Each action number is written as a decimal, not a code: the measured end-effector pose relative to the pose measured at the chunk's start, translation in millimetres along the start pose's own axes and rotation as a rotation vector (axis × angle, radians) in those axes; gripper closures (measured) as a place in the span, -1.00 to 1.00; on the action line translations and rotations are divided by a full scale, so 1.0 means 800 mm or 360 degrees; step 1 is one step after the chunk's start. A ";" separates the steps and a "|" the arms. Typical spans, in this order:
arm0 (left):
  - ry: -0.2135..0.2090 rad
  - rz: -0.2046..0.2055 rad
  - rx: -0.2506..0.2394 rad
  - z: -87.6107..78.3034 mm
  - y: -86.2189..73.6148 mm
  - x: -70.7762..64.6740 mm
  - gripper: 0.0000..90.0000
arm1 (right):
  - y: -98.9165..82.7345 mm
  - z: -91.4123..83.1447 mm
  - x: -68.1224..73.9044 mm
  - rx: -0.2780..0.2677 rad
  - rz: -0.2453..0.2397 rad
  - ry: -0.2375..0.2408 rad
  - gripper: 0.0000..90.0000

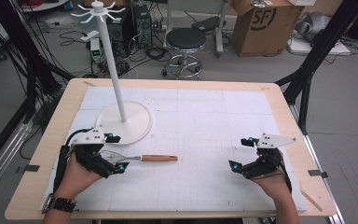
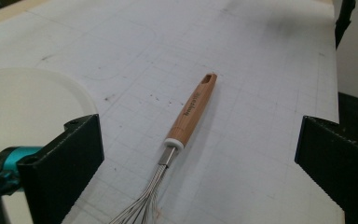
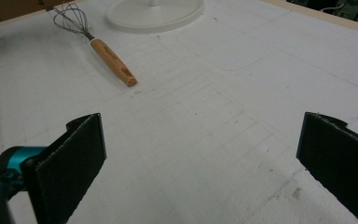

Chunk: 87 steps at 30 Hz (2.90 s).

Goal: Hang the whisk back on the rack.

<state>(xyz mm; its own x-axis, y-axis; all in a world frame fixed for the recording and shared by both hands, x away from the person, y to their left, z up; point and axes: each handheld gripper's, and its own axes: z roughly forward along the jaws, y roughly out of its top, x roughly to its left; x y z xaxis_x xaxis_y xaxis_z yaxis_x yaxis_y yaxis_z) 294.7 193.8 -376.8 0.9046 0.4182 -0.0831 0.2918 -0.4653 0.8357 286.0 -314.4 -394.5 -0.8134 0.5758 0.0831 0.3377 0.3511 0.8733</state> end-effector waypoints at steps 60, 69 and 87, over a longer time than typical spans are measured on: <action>-0.0057 0.0137 0.1025 0.138 0.036 0.011 0.38 | 0.001 0.006 0.003 0.0028 -0.0036 0.0009 -0.99; -0.0033 0.0223 0.1033 0.139 0.036 0.005 0.43 | 0.001 0.006 0.003 0.0027 -0.0037 0.0010 -0.99; -0.0038 0.0200 0.0862 0.112 0.057 0.000 0.53 | 0.001 0.005 0.002 0.0021 -0.0033 0.0008 -0.99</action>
<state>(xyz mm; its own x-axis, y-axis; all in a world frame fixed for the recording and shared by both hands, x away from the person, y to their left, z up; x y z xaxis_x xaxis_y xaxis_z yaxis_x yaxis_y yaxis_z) 335.8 103.0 -387.4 0.9477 0.3188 -0.0184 0.2937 -0.8476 0.4420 286.8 -310.6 -395.5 -0.8225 0.5648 0.0673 0.3270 0.3728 0.8684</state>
